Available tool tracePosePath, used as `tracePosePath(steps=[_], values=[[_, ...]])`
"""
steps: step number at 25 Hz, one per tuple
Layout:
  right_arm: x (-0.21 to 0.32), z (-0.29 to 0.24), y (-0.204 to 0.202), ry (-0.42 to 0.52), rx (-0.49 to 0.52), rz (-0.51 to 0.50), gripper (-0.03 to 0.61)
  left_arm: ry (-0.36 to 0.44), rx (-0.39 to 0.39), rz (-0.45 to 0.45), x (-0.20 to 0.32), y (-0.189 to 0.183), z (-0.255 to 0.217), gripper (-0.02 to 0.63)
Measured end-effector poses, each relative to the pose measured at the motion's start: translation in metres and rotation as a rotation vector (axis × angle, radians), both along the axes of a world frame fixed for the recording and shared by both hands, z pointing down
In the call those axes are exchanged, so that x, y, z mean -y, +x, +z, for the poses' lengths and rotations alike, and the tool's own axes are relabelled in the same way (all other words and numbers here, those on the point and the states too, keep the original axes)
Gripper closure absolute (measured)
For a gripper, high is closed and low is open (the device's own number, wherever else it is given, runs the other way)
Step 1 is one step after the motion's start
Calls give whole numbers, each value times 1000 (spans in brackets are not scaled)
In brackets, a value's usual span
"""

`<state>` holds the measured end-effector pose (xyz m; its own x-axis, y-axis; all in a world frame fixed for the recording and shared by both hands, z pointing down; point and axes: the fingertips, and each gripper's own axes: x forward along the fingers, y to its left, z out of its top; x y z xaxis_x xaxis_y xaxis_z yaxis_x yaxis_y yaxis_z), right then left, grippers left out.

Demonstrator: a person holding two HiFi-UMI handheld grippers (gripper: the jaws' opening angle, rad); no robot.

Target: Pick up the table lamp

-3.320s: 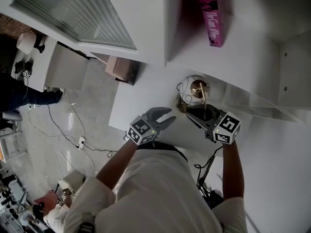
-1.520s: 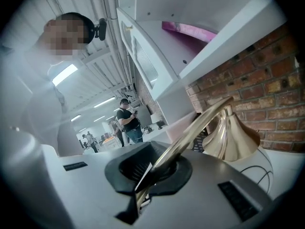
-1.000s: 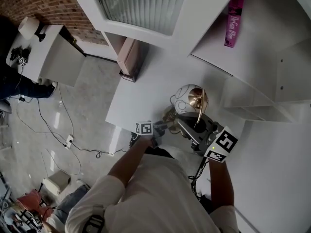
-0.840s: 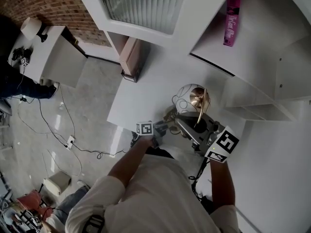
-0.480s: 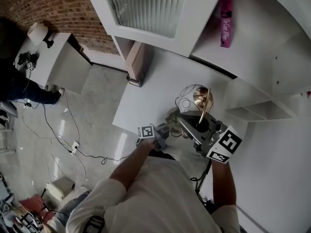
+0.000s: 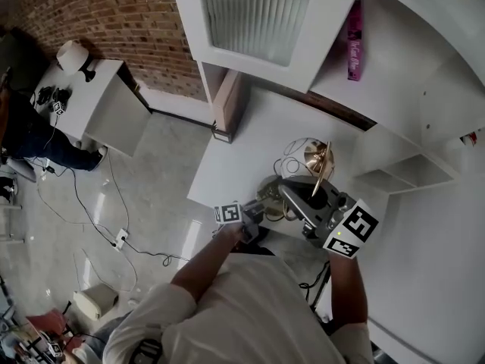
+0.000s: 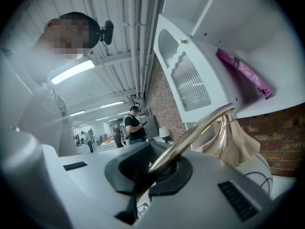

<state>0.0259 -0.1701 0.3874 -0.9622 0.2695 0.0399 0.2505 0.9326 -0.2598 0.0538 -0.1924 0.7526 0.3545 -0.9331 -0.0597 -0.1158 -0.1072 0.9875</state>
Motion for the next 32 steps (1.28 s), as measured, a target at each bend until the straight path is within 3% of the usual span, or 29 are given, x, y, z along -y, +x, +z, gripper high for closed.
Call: tracePosePath(steps=[7,10,18,22,26,29,32], values=[[-56,-9,6,37,-14,-12,566,17,-26,-28,-49,0,-11,379],[-83,-16,9,45,-14,-6,566,2,14,-37,-76,-2,-14,379],[-137,-27,19,69,-23,24,566,81,-91,-45,-120,7,-39,379],[-150,-32,30,72,-20,48,566,66,-67,-23,-131,15,-38,380],[-151,-34,45,62,-19,71,566,131,-149,6,-134,34,-57,382],[-150,-35,59,54,-13,82,566,87,-81,6,-136,43,-45,383],[-147,-40,73,64,-14,79,566,75,-67,9,-130,54,-46,389]])
